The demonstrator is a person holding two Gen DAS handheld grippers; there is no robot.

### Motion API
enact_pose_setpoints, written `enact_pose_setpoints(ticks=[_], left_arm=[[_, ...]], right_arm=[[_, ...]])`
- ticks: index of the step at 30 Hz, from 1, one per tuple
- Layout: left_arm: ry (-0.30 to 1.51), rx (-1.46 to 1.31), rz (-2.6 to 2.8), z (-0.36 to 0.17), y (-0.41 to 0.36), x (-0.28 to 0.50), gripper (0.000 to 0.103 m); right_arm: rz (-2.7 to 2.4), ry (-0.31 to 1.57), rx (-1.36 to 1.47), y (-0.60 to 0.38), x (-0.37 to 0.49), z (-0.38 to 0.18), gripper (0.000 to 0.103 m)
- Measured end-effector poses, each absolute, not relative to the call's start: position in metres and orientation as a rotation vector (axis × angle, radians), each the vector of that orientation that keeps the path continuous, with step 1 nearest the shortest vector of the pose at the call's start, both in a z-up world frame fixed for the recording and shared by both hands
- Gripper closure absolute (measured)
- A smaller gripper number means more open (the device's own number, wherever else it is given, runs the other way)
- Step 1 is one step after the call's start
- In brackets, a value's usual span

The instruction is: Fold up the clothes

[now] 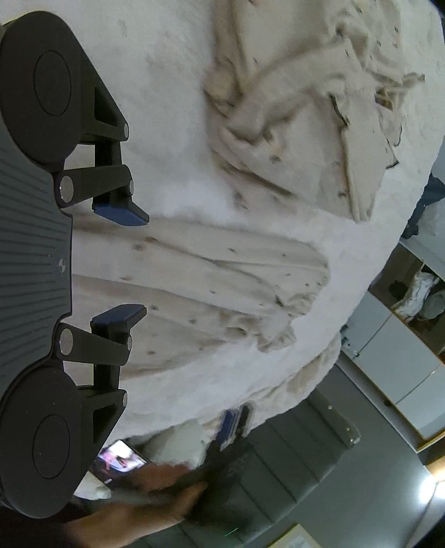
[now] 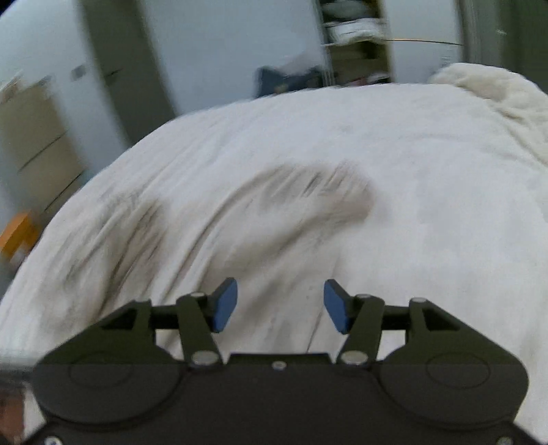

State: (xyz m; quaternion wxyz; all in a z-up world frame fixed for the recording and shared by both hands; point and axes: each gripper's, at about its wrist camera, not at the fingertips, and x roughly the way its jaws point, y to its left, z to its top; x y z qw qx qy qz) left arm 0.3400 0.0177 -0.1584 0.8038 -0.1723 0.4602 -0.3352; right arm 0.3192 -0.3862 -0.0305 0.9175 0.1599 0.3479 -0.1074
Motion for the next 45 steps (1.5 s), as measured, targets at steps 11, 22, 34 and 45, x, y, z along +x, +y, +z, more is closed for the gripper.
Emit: enact_pose_setpoints(ticks=[11,22,34,45], left_arm=[[1.003,-0.41,-0.76,-0.171,-0.019,0.386,0.058],[1.027,-0.513,-0.7,-0.186,0.014,0.388,0.058],[1.01,-0.529,-0.698,-0.18,0.012,0.392,0.058],[0.966,-0.525,-0.679,-0.165,0.02,0.389,0.051]], right_arm=[[-0.57,0.948,0.577,-0.452,0.514,-0.109,0.075],[-0.472,0.856,0.552,-0.438,0.563,-0.025,0.095],[-0.315,0.966,0.41,-0.345,0.639,-0.071,0.059],[-0.16,0.849,0.492,-0.425,0.421,-0.09,0.045]])
